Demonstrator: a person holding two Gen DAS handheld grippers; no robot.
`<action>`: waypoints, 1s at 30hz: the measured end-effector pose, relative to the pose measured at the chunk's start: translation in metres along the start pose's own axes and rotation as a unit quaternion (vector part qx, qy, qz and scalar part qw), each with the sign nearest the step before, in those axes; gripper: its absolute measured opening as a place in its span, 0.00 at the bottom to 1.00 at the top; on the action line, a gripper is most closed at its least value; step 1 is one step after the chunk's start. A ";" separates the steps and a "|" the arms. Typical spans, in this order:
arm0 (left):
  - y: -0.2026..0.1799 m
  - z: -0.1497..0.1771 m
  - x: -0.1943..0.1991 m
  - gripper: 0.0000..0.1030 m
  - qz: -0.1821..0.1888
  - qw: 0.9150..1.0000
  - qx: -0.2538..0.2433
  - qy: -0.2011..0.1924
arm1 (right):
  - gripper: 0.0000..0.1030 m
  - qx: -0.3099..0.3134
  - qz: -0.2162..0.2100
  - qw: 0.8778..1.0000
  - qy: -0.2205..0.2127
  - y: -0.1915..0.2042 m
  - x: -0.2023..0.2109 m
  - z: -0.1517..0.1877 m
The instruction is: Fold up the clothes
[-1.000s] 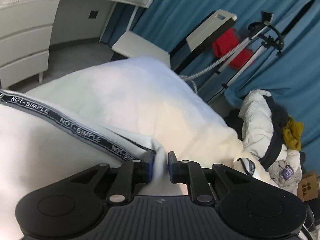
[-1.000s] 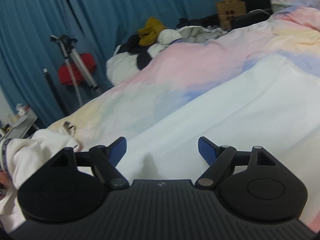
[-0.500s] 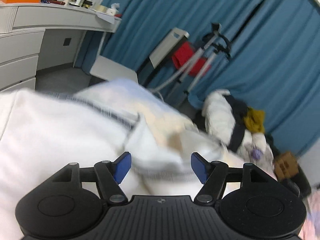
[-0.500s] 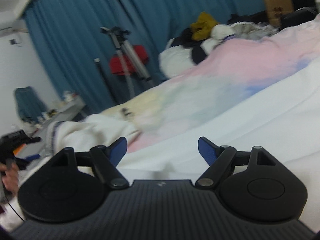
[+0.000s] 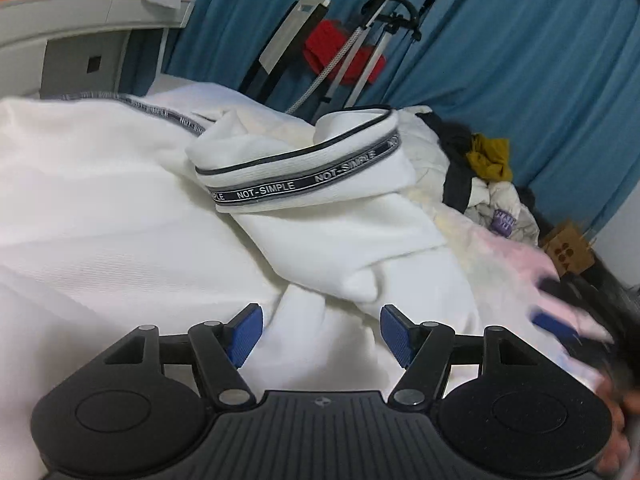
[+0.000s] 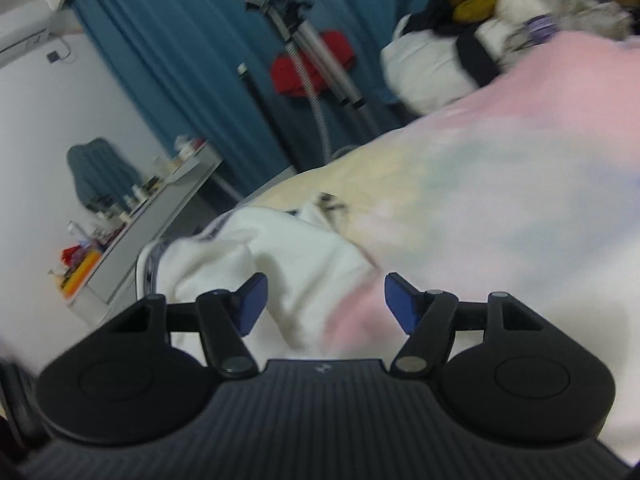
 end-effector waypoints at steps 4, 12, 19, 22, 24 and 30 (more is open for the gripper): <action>0.011 -0.002 -0.015 0.65 0.027 0.999 0.014 -0.019 | 0.58 0.001 0.010 1.000 0.023 0.013 -0.077 -0.031; 0.018 0.000 -0.029 0.64 0.071 0.997 0.014 -0.024 | 0.09 0.014 0.101 0.992 0.073 0.004 -0.170 -0.042; 0.015 -0.002 -0.018 0.64 0.076 0.996 0.020 -0.031 | 0.07 0.073 0.151 0.983 -0.069 0.015 -0.066 -0.092; 0.006 -0.003 -0.009 0.64 0.080 0.996 0.008 -0.037 | 0.07 0.088 0.182 0.967 -0.155 0.008 0.002 -0.136; -0.001 -0.003 -0.004 0.64 0.082 0.996 -0.001 -0.043 | 0.07 0.093 0.221 0.952 -0.191 -0.005 0.040 -0.166; -0.007 0.004 -0.004 0.64 0.073 0.996 -0.024 -0.046 | 0.07 0.070 0.347 0.919 -0.174 -0.088 0.087 -0.238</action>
Point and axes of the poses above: each gripper's, at about its wrist camera, not at the fingertips, and x roughly against the way its jaws point, y to its left, z to its underside, the point moved 9 cm from there along -x, roughly the way its jaws point, and after that the axes turned 2 degrees about y, right-handed, at the moved point
